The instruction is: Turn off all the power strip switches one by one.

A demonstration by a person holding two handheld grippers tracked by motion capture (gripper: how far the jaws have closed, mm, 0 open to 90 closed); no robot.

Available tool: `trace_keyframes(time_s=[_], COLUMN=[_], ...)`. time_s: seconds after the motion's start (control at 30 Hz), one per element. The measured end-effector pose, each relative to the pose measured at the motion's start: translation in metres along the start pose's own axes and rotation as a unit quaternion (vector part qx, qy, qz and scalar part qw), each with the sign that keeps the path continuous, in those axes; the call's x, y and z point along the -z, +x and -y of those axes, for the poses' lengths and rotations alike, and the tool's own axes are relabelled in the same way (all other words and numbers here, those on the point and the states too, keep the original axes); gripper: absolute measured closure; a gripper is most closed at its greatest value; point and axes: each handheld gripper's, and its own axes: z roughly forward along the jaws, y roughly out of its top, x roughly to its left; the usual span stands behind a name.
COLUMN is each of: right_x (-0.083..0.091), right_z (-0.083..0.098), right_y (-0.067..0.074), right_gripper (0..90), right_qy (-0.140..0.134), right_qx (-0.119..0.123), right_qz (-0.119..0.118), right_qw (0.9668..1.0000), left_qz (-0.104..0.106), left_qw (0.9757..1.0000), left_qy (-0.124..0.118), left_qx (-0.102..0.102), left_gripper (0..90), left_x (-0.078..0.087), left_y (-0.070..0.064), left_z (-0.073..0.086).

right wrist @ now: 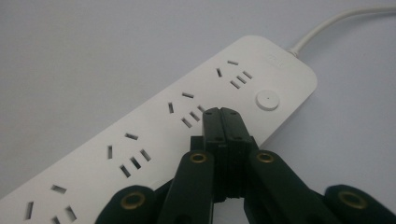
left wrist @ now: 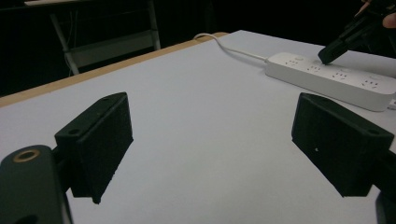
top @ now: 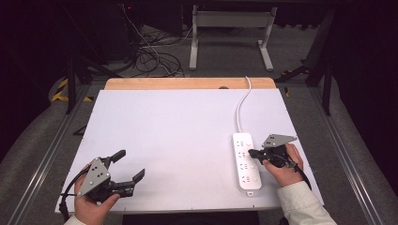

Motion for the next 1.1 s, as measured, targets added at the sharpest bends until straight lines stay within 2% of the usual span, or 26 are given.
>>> trace_keyframes(time_s=[0.47, 0.83, 1.1], right_x=[-0.0030, -0.0030, -0.0034], right_z=[0.0011, -0.0007, -0.0010], right_y=[-0.0025, 0.0000, -0.0013], right_gripper=[90.0, 90.0, 90.0], right_qy=[0.004, 0.013, 0.015], right_qx=[-0.013, -0.005, -0.015], right_qz=[-0.003, 0.004, 0.000], right_qw=[0.9999, 0.9999, 0.9998], left_qz=[0.001, 0.000, 0.000], left_qw=[1.0000, 1.0000, 1.0000], left_qy=[0.000, -0.001, -0.002], left_qx=[-0.001, -0.001, 0.000], left_gripper=[12.9, 12.9, 12.9], left_x=[0.0004, 0.0010, 0.0014], left_y=[-0.0005, -0.0010, -0.0011], left_z=[-0.0002, -0.0007, -0.0008])
